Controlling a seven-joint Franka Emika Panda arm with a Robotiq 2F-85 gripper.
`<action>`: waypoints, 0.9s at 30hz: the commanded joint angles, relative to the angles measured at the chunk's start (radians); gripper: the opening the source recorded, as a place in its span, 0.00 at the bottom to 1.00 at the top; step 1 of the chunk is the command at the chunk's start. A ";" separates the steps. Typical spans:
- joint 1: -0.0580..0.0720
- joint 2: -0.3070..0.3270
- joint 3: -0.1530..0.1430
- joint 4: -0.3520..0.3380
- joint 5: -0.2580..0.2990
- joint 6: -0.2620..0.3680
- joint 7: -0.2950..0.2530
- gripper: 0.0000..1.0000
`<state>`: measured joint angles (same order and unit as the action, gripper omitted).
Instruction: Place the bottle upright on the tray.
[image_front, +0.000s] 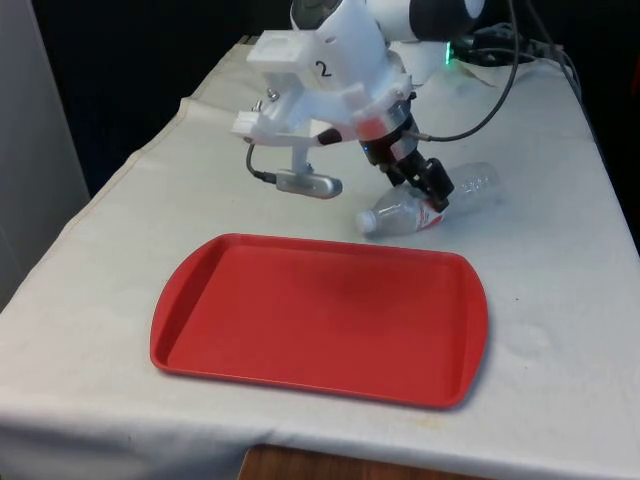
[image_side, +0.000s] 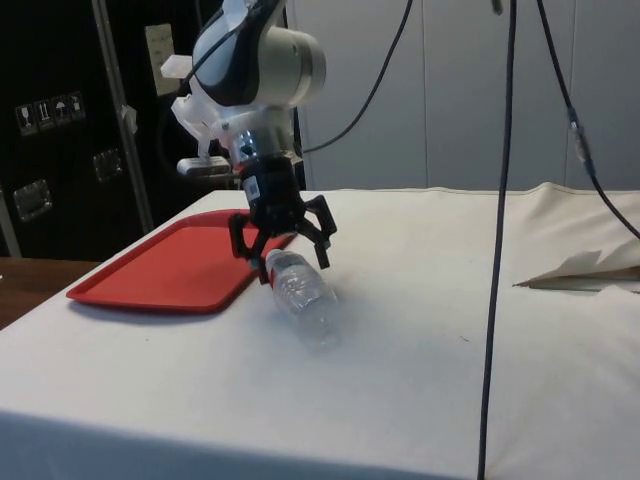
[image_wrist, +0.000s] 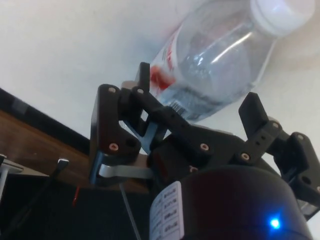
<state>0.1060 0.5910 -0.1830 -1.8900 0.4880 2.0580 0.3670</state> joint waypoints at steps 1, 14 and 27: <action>-0.008 0.014 0.002 0.016 0.006 -0.012 -0.007 1.00; -0.008 0.041 -0.015 0.045 0.045 -0.032 -0.048 1.00; -0.008 0.040 -0.022 0.043 0.070 -0.041 -0.078 1.00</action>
<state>0.0970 0.6320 -0.2060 -1.8460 0.5650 2.0140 0.2830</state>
